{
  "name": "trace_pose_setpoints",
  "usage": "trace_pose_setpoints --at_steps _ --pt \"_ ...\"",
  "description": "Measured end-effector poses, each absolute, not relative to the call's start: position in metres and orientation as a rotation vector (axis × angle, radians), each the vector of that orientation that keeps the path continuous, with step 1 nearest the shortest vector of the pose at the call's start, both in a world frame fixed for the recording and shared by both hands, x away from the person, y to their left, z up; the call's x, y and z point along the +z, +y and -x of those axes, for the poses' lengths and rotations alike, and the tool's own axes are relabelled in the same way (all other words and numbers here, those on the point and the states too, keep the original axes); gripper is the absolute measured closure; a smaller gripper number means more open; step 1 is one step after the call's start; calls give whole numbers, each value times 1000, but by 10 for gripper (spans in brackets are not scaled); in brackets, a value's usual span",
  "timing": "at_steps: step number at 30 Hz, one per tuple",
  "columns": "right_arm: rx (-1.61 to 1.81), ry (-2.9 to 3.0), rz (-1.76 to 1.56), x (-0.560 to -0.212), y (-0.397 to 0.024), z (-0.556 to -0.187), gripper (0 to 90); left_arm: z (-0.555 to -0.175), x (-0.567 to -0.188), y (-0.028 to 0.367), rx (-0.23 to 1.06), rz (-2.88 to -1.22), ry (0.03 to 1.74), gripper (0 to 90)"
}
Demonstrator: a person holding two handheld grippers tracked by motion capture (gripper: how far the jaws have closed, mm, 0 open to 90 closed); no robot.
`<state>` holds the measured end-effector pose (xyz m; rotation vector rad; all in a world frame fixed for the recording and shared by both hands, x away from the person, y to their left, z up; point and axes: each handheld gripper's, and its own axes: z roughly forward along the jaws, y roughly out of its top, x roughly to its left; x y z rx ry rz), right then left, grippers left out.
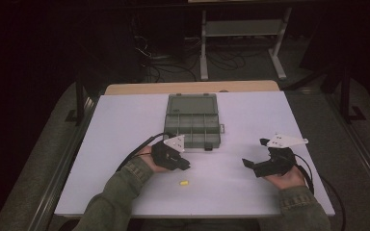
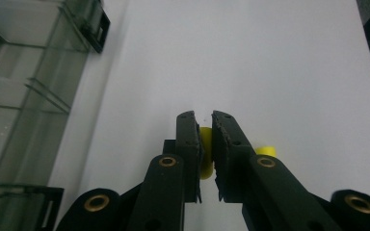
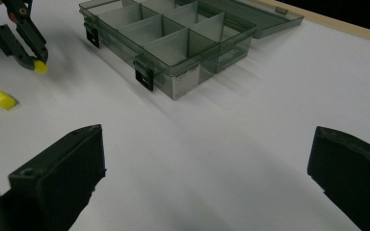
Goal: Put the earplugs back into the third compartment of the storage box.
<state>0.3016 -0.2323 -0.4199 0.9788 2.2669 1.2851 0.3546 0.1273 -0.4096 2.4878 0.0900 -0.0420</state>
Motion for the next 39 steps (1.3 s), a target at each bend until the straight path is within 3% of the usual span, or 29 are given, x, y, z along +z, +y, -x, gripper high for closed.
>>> trace_pose_setpoints --at_steps 17,39 --pt "1286 2267 -982 -420 -232 -302 0 -380 -377 125 -36 -2411 114 818" --pt "1290 2276 -988 -420 -232 -302 0 -428 -338 111 62 -2395 193 826"
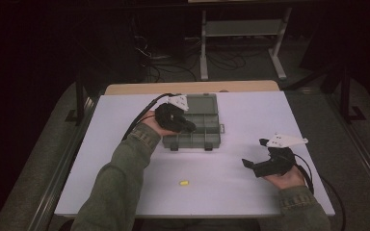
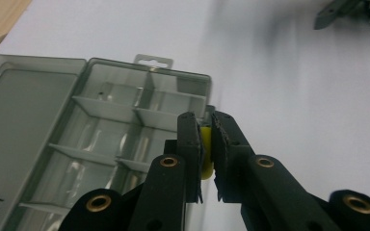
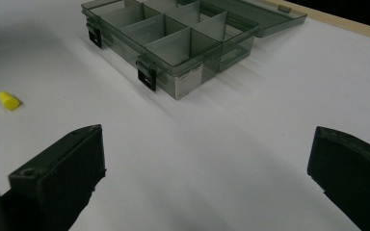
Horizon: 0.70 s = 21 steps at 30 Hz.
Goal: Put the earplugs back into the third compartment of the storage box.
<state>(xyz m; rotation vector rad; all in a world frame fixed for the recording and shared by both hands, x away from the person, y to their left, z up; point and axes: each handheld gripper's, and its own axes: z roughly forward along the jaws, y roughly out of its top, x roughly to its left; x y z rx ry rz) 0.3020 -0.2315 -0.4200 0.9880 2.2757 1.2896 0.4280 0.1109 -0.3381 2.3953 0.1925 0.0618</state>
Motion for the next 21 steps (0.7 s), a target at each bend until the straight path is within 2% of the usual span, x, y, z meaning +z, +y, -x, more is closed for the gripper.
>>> trace_pose_setpoints --at_steps 12,21 --pt "1286 2283 -987 -421 -231 -303 0 -454 -338 112 101 -2336 284 831" --pt "1284 2289 -987 -421 -231 -303 0 -473 -352 112 112 -2271 362 831"
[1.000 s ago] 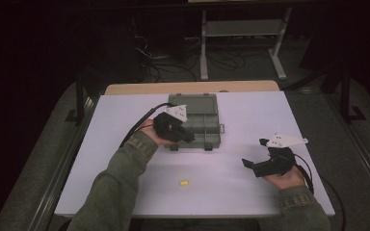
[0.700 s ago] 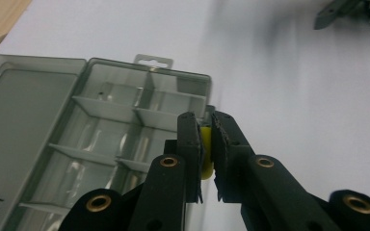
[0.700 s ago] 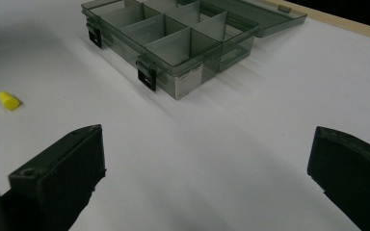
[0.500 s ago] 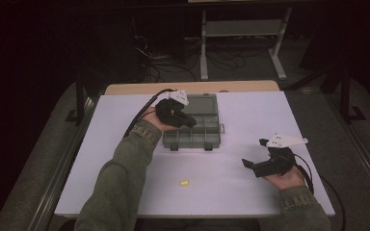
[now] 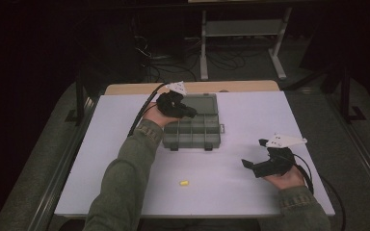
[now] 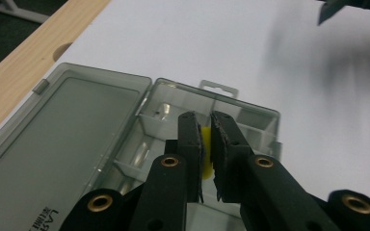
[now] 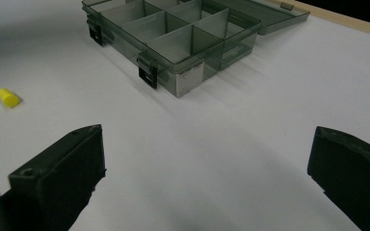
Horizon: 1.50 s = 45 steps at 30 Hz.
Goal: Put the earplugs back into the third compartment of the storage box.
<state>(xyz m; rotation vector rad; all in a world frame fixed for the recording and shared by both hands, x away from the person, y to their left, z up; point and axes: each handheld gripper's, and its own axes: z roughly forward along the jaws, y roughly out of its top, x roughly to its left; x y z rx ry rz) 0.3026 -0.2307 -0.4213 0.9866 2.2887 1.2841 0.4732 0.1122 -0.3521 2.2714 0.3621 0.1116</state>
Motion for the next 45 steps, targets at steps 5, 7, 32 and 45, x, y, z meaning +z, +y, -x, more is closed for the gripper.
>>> trace_pose_setpoints --at_steps 5,7,32,45 --pt "1278 2293 -984 -422 -230 -303 0 -480 -362 110 115 -2262 386 830" --pt "1277 2295 -984 -422 -230 -303 0 -482 -366 107 113 -2267 392 830" --pt "1255 2314 -978 -425 -229 -304 0 -495 -400 91 110 -2279 437 689" --pt "1269 2309 -985 -425 -230 -303 0 -475 -370 94 155 -2233 423 275"
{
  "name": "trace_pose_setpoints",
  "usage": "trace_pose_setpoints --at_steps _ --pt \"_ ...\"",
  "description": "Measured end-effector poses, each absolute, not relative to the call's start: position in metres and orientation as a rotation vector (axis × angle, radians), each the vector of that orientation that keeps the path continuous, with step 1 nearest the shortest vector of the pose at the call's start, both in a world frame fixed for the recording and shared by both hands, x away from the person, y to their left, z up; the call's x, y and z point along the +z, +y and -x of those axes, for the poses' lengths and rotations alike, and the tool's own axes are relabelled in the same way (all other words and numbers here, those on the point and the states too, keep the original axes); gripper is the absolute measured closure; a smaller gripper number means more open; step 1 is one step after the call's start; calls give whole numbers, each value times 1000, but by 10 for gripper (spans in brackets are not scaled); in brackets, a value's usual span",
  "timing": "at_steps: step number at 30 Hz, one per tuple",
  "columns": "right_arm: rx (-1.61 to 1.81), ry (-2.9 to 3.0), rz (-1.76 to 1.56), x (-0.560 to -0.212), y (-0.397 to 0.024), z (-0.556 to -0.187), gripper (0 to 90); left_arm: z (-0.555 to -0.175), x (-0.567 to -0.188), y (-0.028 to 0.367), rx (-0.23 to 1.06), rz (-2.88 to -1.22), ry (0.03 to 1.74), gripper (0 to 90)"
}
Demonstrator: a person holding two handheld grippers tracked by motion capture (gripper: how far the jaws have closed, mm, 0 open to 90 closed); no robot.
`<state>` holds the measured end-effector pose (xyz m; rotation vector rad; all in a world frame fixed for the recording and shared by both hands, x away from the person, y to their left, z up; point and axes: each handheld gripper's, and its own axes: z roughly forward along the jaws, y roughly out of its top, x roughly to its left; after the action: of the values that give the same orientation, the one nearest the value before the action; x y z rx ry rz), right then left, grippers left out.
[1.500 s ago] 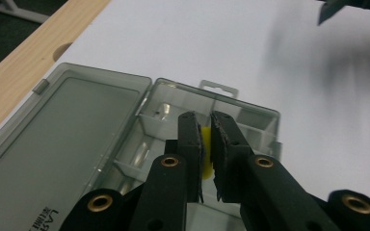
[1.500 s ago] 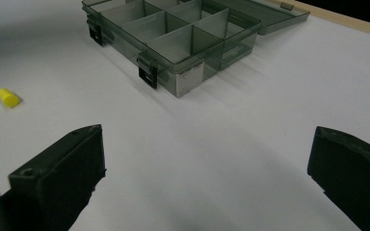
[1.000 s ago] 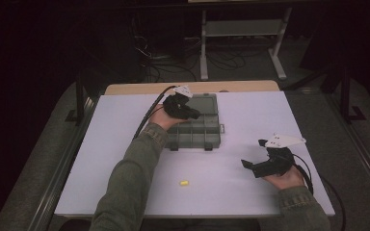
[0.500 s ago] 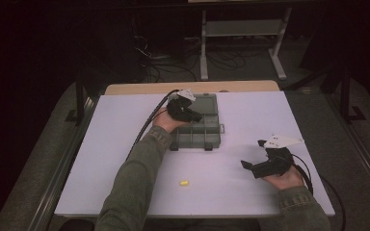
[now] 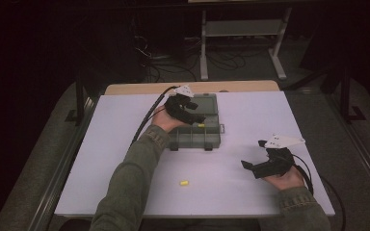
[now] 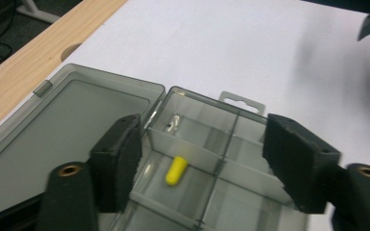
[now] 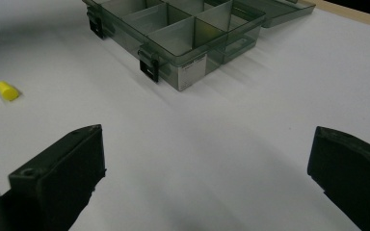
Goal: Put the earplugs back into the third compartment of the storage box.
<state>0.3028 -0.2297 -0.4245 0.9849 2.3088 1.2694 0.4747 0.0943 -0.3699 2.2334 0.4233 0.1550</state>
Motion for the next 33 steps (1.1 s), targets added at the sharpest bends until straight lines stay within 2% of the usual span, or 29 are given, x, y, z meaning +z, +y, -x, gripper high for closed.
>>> trace_pose_setpoints --at_steps 10,21,33 --pt "1274 2303 -990 -424 -230 -302 0 -465 -368 108 110 -2234 475 0" --pt "1267 2306 -986 -424 -229 -302 0 -439 -374 120 94 -2237 453 0" --pt "1278 2283 -1003 -422 -235 -302 0 -409 -371 128 150 -2222 388 0"
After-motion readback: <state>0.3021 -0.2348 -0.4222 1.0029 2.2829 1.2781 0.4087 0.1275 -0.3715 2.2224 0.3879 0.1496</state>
